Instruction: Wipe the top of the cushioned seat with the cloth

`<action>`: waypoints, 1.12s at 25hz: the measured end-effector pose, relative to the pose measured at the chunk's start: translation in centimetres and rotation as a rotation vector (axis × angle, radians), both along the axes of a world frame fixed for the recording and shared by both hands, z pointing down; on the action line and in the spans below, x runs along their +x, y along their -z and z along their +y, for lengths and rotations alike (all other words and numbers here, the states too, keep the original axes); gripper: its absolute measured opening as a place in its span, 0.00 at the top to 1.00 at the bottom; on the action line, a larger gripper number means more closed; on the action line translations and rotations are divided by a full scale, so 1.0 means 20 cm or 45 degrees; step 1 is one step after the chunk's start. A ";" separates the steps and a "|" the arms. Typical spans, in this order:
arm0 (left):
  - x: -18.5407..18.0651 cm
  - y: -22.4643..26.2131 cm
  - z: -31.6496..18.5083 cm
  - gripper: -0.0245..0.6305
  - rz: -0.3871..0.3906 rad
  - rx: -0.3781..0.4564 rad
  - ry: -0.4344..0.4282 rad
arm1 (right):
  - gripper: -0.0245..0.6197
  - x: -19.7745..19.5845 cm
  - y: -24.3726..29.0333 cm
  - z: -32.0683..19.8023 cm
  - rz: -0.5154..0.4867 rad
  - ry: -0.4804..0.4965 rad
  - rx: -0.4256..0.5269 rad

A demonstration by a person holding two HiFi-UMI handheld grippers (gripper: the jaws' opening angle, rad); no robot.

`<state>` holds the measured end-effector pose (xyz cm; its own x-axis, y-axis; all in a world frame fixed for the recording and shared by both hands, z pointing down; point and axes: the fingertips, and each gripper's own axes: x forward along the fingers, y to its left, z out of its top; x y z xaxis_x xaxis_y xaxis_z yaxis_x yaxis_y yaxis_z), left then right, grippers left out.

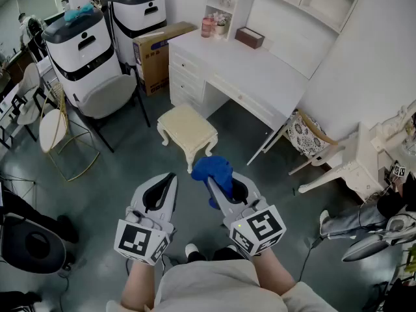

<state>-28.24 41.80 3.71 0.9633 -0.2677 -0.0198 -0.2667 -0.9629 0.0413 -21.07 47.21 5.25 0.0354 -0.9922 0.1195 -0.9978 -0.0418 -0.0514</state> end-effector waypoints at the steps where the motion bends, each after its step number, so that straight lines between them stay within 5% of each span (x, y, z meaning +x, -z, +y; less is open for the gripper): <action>1: 0.00 0.00 0.00 0.96 0.011 -0.011 -0.003 | 0.85 -0.01 0.00 0.00 0.001 0.001 -0.001; 14: -0.03 0.05 0.06 0.96 0.050 -0.031 -0.038 | 0.85 -0.04 0.02 0.08 0.008 -0.021 0.010; 28: 0.29 -0.01 -0.15 0.96 0.019 -0.033 0.053 | 0.83 0.30 -0.04 -0.12 -0.037 0.032 0.023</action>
<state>-22.41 38.70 3.88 0.9510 -0.3081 -0.0270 -0.3056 -0.9495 0.0704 -15.03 44.76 6.07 0.0073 -0.9948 0.1019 -0.9966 -0.0156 -0.0809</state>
